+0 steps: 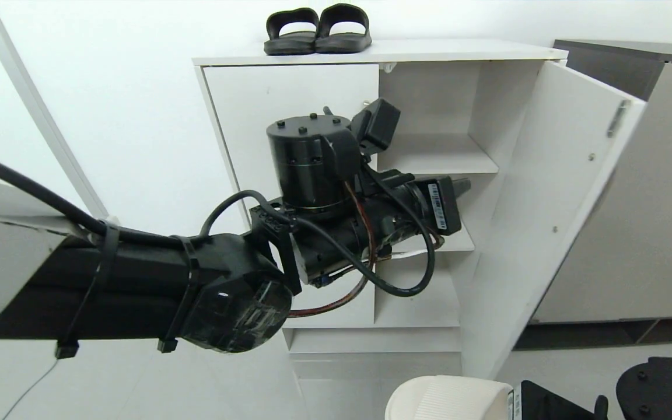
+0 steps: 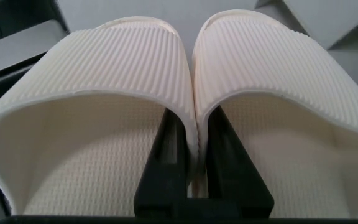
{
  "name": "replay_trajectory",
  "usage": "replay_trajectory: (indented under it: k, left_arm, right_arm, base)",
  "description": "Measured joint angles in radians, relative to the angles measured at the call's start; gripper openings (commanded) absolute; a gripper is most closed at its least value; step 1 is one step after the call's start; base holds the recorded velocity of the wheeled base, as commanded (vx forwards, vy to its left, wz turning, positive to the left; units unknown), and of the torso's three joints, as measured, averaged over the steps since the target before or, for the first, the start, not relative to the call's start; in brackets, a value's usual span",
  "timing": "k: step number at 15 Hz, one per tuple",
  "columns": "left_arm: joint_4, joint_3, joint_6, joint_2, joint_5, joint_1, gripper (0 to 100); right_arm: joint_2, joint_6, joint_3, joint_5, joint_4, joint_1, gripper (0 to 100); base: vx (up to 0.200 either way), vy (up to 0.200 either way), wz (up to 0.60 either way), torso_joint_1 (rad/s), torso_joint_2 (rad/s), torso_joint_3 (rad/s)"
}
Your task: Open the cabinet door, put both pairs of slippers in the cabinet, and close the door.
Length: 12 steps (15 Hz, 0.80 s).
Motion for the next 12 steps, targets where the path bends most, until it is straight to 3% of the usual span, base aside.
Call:
replay_trajectory:
  k: [3,7,12]
  left_arm:
    - [0.093,0.049,0.000,-0.082,0.070,0.058,0]
    - [0.177,0.189,0.013,-0.299,0.127,0.164,0]
    - [0.319,0.439,0.057,-0.637,0.219,0.355,0]
  right_arm:
    - [0.043,0.055,-0.036,-0.028,-0.068,-0.046,0]
    - [0.174,0.204,-0.190,-0.364,-0.117,-0.092,0]
    - [0.305,0.296,-0.367,-0.614,-0.123,-0.166,0]
  base:
    - [0.000,0.000,0.00,0.000,0.00,0.000]
    - [0.000,0.000,0.00,0.000,0.00,0.000]
    - [0.000,0.000,0.00,0.000,0.00,0.000]
